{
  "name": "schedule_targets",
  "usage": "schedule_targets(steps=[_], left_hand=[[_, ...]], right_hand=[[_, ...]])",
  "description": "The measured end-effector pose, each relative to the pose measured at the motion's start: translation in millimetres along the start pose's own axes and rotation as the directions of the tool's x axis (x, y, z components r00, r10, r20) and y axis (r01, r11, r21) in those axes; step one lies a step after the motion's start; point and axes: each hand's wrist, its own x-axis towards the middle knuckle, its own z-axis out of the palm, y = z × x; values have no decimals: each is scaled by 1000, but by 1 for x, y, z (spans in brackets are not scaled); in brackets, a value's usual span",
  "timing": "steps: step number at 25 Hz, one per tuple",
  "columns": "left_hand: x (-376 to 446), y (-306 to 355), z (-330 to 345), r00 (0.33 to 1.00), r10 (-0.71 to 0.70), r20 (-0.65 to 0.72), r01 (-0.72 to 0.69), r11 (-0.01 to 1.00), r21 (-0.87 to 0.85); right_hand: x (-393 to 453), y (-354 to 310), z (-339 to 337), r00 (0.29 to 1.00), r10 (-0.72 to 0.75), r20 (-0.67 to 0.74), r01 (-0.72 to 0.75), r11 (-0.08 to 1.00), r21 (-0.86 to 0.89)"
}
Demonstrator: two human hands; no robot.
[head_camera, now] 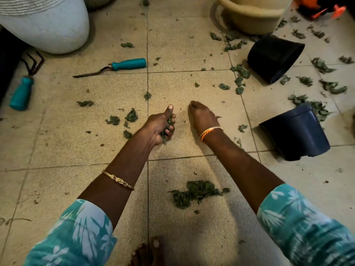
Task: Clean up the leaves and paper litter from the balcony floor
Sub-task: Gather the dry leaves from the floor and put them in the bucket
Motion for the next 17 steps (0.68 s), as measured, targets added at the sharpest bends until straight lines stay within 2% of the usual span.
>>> schedule_targets(steps=[2, 4, 5, 6, 7, 8, 9, 10, 11, 12, 13, 15, 17], left_hand=[[1, -2, 0, 999, -24, 31, 24, 1000, 1], [1, -4, 2, 998, -27, 49, 27, 1000, 7], [1, -4, 3, 998, -20, 53, 19, 1000, 17], [1, -4, 4, 999, -9, 54, 7, 999, 37], [1, -3, 3, 999, -1, 53, -3, 998, 63], [-1, -3, 3, 998, -1, 57, -5, 996, 91], [-3, -4, 4, 998, -7, 70, -1, 993, 115], [-5, -5, 5, 996, -16, 92, 3, 991, 137], [-9, -6, 8, 993, -27, 118, 8, 987, 157], [-12, -8, 12, 990, -37, 137, 11, 983, 185], [-14, -12, 17, 989, -39, 142, 6, 974, 225], [-18, -18, 26, 995, -1, 102, -32, 944, 328], [-20, -26, 28, 998, 51, 22, -56, 923, 381]], right_hand=[[-9, 5, 1, 992, -72, -103, 66, 996, -62], [-11, 11, -6, 987, -106, -118, 103, 994, -34], [-9, 14, -11, 993, -61, -105, 67, 996, 53], [-7, 14, -19, 996, 49, -80, -33, 980, 195], [-7, 12, -29, 976, 211, -45, -175, 897, 406], [-11, 9, -41, 933, 360, 33, -293, 700, 651], [-18, 4, -51, 895, 423, 141, -337, 435, 835], [-26, -4, -59, 874, 430, 226, -344, 219, 913], [-33, -13, -62, 865, 420, 274, -360, 139, 923], [-42, -23, -65, 865, 409, 289, -392, 195, 899], [-51, -35, -64, 880, 392, 267, -408, 340, 847], [-66, -58, -55, 949, 256, 185, -309, 623, 718], [-76, -67, -43, 977, 174, 122, -212, 759, 615]])
